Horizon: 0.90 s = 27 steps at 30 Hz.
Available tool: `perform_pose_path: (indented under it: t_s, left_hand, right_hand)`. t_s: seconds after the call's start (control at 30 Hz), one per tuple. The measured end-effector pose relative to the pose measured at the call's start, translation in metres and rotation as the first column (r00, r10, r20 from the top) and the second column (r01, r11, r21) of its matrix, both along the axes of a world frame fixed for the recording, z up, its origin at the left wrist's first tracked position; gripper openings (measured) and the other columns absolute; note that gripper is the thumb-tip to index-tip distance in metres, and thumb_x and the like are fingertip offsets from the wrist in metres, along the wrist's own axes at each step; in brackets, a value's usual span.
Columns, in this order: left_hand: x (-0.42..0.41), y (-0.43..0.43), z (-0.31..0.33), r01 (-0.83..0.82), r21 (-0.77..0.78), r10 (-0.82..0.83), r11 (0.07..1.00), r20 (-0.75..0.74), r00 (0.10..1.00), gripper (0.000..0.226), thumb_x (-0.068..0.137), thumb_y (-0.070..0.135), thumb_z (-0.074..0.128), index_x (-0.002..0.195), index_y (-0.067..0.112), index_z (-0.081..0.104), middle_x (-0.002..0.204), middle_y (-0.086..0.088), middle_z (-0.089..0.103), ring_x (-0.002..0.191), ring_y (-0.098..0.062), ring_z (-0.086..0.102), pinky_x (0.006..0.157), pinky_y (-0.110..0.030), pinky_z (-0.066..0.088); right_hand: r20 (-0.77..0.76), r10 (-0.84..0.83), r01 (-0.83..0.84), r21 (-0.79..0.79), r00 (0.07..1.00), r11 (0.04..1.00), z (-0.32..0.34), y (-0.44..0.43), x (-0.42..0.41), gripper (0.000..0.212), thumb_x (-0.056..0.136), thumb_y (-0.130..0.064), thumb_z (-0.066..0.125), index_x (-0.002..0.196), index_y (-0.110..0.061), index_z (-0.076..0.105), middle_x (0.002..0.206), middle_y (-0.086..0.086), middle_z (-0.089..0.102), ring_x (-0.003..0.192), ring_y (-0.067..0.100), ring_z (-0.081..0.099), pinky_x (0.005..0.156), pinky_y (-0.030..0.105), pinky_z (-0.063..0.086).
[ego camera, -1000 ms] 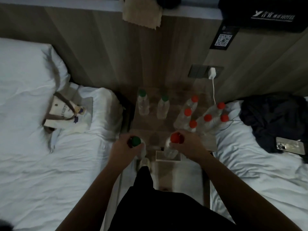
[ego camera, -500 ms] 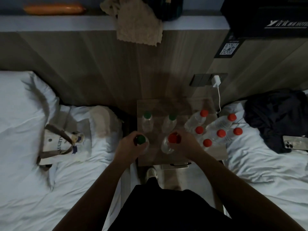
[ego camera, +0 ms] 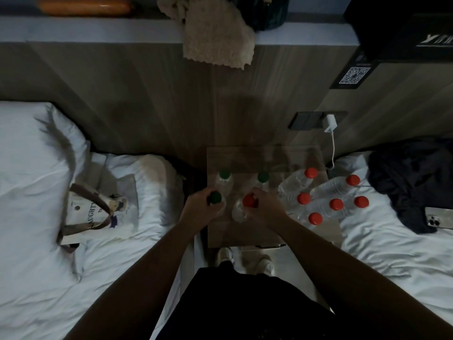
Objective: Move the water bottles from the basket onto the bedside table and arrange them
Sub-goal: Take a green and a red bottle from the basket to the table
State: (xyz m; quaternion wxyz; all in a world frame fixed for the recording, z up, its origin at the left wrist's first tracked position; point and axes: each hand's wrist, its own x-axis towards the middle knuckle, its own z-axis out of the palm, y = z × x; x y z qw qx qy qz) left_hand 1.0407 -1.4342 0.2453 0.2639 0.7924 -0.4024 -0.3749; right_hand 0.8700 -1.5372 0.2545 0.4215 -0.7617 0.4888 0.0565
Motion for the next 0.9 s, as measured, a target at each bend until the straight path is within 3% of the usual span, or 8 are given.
perform_pose_path:
  t_s: [0.07, 0.2, 0.3, 0.47, 0.57, 0.67, 0.8, 0.9]
  left_hand:
    - [0.002, -0.006, -0.002, 0.017, 0.010, -0.017, 1.000, -0.011, 1.000, 0.039, 0.084, 0.027, 0.067, 0.120, 0.014, 0.059, 0.109, -0.004, 0.065, 0.093, -0.010, 0.056, 0.082, -0.026, 0.046]
    - [0.003, -0.016, -0.005, 0.043, 0.014, -0.043, 0.999, -0.018, 0.999, 0.035, 0.085, 0.022, 0.067, 0.117, 0.012, 0.060, 0.108, -0.006, 0.065, 0.092, -0.011, 0.055, 0.082, -0.027, 0.045]
    - [0.003, -0.018, -0.010, 0.066, 0.027, -0.065, 0.997, -0.034, 0.997, 0.032, 0.084, 0.022, 0.067, 0.115, 0.014, 0.061, 0.108, -0.007, 0.067, 0.094, -0.015, 0.060, 0.086, -0.032, 0.050]
    - [0.003, -0.021, -0.014, 0.041, 0.051, -0.040, 0.998, -0.032, 0.999, 0.033, 0.085, 0.025, 0.065, 0.117, 0.017, 0.059, 0.107, -0.006, 0.066, 0.092, -0.014, 0.059, 0.085, -0.032, 0.049]
    - [0.001, -0.019, -0.014, 0.010, 0.065, -0.007, 0.998, -0.048, 0.999, 0.035, 0.085, 0.027, 0.066, 0.118, 0.017, 0.058, 0.106, -0.007, 0.066, 0.091, -0.014, 0.058, 0.085, -0.034, 0.048]
    - [-0.003, -0.013, -0.018, -0.057, 0.075, 0.064, 0.996, -0.091, 0.994, 0.053, 0.083, 0.029, 0.068, 0.130, 0.020, 0.047, 0.108, 0.002, 0.063, 0.098, -0.014, 0.060, 0.087, -0.031, 0.049]
    - [-0.005, 0.011, -0.054, -0.181, 0.156, 0.204, 0.971, -0.141, 0.969, 0.076, 0.073, 0.040, 0.071, 0.137, 0.024, 0.035, 0.114, 0.003, 0.062, 0.100, -0.020, 0.063, 0.087, -0.041, 0.054]
    - [-0.027, 0.035, -0.039, -0.232, 0.222, 0.254, 0.947, -0.080, 0.964, 0.062, 0.076, 0.020, 0.068, 0.131, 0.014, 0.042, 0.095, -0.001, 0.064, 0.077, -0.014, 0.060, 0.069, -0.024, 0.048]
  right_hand:
    - [-0.038, 0.026, -0.026, -0.002, 0.999, 1.000, -0.004, -0.004, 0.005, 0.033, 0.079, -0.030, 0.071, 0.108, -0.023, 0.057, 0.100, -0.002, 0.062, 0.092, 0.014, 0.057, 0.078, 0.025, 0.039]
    - [-0.046, 0.025, -0.024, 0.026, 0.999, 0.999, -0.009, -0.007, 0.014, 0.021, 0.083, -0.026, 0.064, 0.101, -0.029, 0.053, 0.087, -0.011, 0.055, 0.086, 0.011, 0.055, 0.079, 0.028, 0.040]
    - [-0.028, 0.015, -0.015, -0.004, 0.999, 1.000, -0.012, -0.009, 0.020, 0.023, 0.086, -0.026, 0.060, 0.109, -0.026, 0.055, 0.087, -0.009, 0.055, 0.083, 0.010, 0.054, 0.077, 0.029, 0.040]
    - [0.019, -0.010, 0.010, 0.002, 1.000, 1.000, -0.014, -0.016, 0.027, 0.018, 0.089, -0.022, 0.061, 0.107, -0.019, 0.056, 0.077, -0.012, 0.048, 0.066, -0.003, 0.044, 0.059, 0.015, 0.031]
    - [0.021, -0.008, 0.008, 0.024, 1.000, 1.000, -0.015, -0.017, 0.028, 0.029, 0.088, -0.024, 0.064, 0.115, -0.017, 0.054, 0.089, -0.007, 0.051, 0.074, 0.005, 0.048, 0.068, 0.019, 0.034]
    - [0.043, 0.007, -0.010, 0.058, 0.999, 0.998, -0.015, -0.018, 0.025, 0.034, 0.088, -0.025, 0.065, 0.118, -0.016, 0.051, 0.094, -0.007, 0.051, 0.086, 0.010, 0.052, 0.064, 0.016, 0.033]
    - [0.104, -0.004, -0.008, 0.113, 0.995, 0.994, -0.017, -0.014, 0.009, 0.041, 0.089, -0.026, 0.063, 0.125, -0.020, 0.043, 0.088, -0.012, 0.053, 0.074, 0.001, 0.053, 0.059, 0.013, 0.033]
    - [0.066, 0.015, -0.026, 0.161, 0.998, 0.987, -0.022, -0.009, -0.018, 0.042, 0.092, -0.022, 0.058, 0.130, -0.016, 0.041, 0.076, -0.007, 0.056, 0.064, 0.004, 0.052, 0.056, 0.017, 0.036]
